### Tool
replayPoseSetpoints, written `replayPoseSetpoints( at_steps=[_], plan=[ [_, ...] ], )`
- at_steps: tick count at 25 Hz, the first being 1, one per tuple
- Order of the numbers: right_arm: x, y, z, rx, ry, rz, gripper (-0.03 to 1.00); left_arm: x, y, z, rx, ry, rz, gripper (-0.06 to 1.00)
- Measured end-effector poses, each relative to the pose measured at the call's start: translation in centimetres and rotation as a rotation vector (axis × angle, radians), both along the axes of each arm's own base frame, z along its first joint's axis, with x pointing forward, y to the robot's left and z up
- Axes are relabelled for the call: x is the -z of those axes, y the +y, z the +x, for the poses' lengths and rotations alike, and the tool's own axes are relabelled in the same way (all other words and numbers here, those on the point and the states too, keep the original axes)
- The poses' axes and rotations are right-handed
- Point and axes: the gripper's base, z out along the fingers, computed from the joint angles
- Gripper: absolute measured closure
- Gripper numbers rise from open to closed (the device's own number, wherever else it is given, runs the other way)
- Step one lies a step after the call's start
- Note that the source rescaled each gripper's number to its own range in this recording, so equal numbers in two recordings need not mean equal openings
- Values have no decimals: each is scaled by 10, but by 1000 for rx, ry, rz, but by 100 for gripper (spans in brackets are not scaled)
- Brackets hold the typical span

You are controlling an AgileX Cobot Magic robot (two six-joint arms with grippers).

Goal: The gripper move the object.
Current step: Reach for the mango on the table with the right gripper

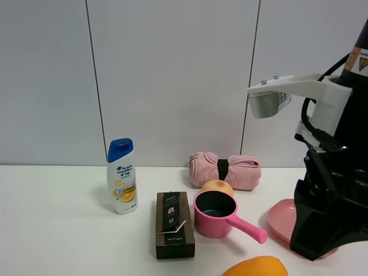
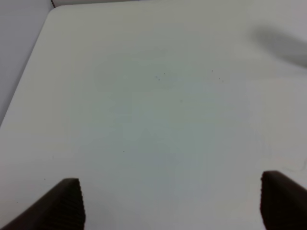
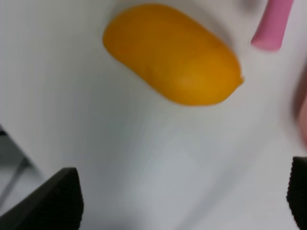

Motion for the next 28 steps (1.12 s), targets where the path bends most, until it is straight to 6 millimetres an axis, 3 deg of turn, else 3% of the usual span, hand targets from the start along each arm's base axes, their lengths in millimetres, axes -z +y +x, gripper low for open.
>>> replayPoseSetpoints(
  at_steps=[5, 9, 19, 28],
  plan=[
    [6, -4, 10, -284, -62, -162, 25, 0, 0, 0, 0, 0, 0, -6],
    [27, 2, 22, -386, -18, -249, 33, 0, 0, 0, 0, 0, 0, -6],
    [64, 24, 35, -613, 25, -207, 37, 0, 0, 0, 0, 0, 0, -6],
    [97, 37, 42, -666, 83, -184, 30, 0, 0, 0, 0, 0, 0, -6]
  ],
)
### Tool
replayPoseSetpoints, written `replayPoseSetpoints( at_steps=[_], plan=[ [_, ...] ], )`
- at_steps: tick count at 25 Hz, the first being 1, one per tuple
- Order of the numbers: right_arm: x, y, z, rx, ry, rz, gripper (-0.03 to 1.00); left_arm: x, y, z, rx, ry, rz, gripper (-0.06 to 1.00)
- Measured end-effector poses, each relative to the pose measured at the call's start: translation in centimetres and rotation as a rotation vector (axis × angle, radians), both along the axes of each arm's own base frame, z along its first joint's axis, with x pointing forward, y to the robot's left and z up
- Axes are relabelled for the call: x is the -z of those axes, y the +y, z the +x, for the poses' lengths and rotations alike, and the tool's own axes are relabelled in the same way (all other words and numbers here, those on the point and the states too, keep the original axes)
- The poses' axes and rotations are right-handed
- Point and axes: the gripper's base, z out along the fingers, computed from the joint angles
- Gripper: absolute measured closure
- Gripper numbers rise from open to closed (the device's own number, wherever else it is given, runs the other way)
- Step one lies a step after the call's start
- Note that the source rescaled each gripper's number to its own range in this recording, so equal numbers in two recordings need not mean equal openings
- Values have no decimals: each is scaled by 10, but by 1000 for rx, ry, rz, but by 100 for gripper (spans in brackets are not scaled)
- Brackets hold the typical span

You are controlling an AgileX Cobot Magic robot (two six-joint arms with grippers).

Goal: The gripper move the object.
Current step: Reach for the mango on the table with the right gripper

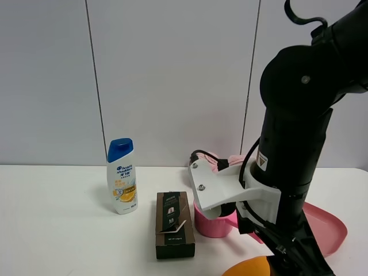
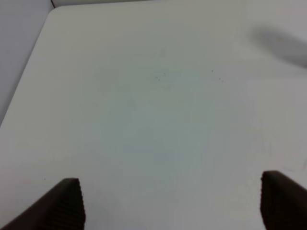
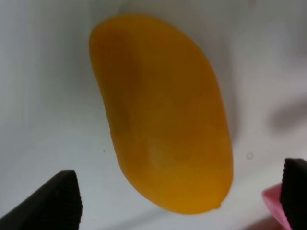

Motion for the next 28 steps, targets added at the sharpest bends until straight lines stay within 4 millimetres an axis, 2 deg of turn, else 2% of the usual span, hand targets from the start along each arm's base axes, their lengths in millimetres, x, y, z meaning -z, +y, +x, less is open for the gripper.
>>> replayPoseSetpoints(
  at_steps=[9, 22, 28],
  plan=[
    [4, 2, -1, -81, 15, -12, 30, 0, 0, 0, 0, 0, 0, -6],
    [34, 4, 5, -116, 50, -81, 30, 0, 0, 0, 0, 0, 0, -6],
    [41, 6, 6, -120, 49, -77, 31, 0, 0, 0, 0, 0, 0, -6]
  ],
)
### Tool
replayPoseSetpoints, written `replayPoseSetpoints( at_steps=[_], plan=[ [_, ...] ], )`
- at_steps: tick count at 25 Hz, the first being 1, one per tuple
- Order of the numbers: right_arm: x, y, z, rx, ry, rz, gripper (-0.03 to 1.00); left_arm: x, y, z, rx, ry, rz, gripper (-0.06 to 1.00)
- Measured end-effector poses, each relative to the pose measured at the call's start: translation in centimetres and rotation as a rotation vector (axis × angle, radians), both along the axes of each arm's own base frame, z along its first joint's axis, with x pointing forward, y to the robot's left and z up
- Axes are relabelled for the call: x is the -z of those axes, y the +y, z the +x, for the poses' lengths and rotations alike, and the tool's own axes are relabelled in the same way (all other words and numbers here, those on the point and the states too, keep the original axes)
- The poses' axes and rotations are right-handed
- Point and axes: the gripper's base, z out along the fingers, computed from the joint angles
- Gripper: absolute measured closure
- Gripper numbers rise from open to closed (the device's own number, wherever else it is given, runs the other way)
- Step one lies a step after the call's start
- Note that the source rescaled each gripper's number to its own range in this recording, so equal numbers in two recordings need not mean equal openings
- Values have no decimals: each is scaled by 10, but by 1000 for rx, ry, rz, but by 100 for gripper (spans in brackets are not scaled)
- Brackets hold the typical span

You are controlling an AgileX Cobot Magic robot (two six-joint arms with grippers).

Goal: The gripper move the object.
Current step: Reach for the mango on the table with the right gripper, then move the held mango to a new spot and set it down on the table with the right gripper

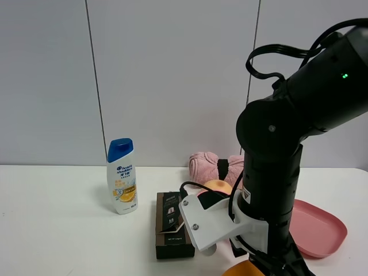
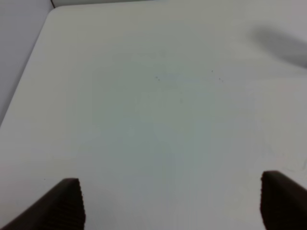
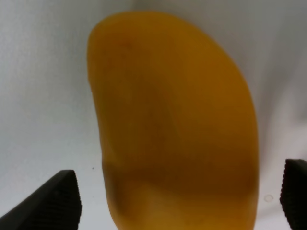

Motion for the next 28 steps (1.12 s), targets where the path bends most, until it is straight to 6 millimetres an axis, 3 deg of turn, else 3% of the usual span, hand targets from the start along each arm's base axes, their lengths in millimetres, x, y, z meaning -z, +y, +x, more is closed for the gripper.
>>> replayPoseSetpoints(
  at_steps=[7, 10, 12, 13, 21, 28],
  plan=[
    [13, 1, 1, -2, 19, -15, 37, 0, 0, 0, 0, 0, 0, -6],
    [15, 2, 1, -12, 19, -22, 63, 0, 0, 0, 0, 0, 0, -6],
    [15, 1, 1, -17, 16, -25, 93, 0, 0, 0, 0, 0, 0, -6],
    [15, 1, 1, -19, 15, -26, 97, 0, 0, 0, 0, 0, 0, -6],
    [15, 0, 1, -30, 16, -45, 97, 0, 0, 0, 0, 0, 0, -6],
    [-21, -3, -2, -8, -49, 7, 97, 0, 0, 0, 0, 0, 0, -6]
  ],
)
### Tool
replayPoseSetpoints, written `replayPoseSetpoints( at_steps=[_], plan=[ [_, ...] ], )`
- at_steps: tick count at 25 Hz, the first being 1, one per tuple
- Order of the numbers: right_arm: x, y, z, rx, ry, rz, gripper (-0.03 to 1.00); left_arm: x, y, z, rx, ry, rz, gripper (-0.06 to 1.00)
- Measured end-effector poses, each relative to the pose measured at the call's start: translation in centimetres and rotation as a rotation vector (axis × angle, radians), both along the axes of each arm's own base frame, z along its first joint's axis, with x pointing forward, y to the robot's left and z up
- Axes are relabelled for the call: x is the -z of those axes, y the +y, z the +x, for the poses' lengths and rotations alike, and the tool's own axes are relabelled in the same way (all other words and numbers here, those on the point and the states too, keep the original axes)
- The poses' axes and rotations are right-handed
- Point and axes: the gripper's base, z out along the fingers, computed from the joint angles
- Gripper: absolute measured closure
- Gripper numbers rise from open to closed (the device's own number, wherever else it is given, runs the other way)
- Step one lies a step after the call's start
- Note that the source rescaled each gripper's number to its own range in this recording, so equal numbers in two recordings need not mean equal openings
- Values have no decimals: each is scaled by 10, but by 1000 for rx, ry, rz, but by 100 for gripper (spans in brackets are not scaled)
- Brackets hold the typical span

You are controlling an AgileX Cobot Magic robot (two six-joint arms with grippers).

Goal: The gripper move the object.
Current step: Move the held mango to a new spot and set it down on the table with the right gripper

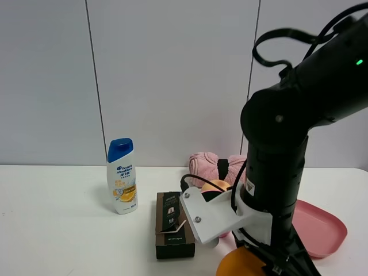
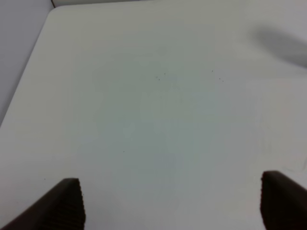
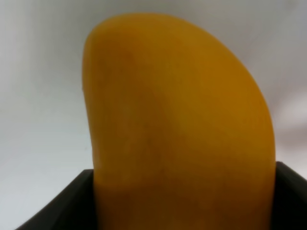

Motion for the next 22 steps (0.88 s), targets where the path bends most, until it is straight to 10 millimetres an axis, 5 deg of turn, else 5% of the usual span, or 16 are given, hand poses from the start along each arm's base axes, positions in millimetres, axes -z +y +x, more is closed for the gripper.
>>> replayPoseSetpoints(
  at_steps=[10, 17, 22],
  plan=[
    [-51, -10, -15, 92, -32, 75, 97, 0, 0, 0, 0, 0, 0, -6],
    [-86, 1, -3, 372, -131, 212, 97, 0, 0, 0, 0, 0, 0, -6],
    [-94, 3, 6, 514, -215, 266, 97, 0, 0, 0, 0, 0, 0, -6]
  ],
)
